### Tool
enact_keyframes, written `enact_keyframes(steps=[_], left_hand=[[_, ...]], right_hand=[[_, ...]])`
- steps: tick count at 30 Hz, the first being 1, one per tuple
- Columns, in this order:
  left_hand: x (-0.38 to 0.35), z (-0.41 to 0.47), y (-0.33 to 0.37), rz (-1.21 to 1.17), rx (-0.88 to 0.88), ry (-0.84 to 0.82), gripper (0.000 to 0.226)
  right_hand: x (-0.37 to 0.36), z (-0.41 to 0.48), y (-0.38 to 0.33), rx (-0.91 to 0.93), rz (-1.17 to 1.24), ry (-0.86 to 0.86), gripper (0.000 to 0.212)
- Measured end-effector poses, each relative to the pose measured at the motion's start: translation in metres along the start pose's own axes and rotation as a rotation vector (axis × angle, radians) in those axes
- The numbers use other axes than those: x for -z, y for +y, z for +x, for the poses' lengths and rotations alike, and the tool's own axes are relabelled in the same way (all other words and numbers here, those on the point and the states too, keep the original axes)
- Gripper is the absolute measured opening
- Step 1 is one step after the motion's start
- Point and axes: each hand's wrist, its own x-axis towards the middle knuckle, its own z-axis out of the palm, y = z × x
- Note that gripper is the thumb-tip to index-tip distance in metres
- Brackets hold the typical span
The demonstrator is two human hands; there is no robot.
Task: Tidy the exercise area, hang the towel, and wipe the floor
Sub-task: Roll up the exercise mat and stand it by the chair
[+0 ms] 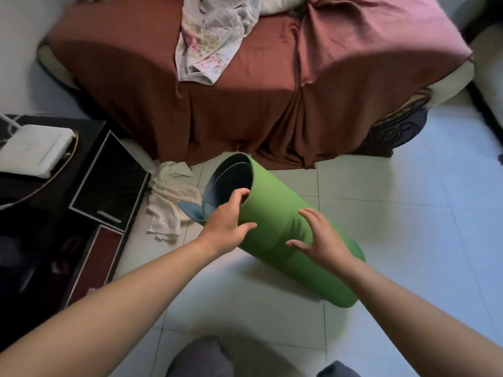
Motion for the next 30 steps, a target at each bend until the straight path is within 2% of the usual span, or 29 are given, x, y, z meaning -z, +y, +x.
enact_keyframes(steps=[7,14,21,26,30], left_hand=[[0.102,-0.057,0.082,0.238,-0.098,-0.104,0.057],[0.236,-0.136,0.134,0.36,-0.199,-0.142,0.045],[0.344,-0.192,0.147,0.364,-0.227,-0.104,0.043],[0.381,-0.218,0.139,0.29,-0.184,-0.128,0.041],[0.393,-0.232,0.134,0.237,-0.129,-0.08,0.042]], right_hand=[[0.111,-0.045,-0.112,0.056,0.056,0.02,0.083],[0.201,-0.091,-0.247,0.293,-0.015,-0.09,0.077],[0.23,-0.118,-0.353,0.595,-0.306,-0.123,0.067],[0.231,-0.121,-0.409,0.647,-0.292,-0.22,0.046],[0.232,-0.12,-0.425,0.7,-0.237,-0.226,0.036]])
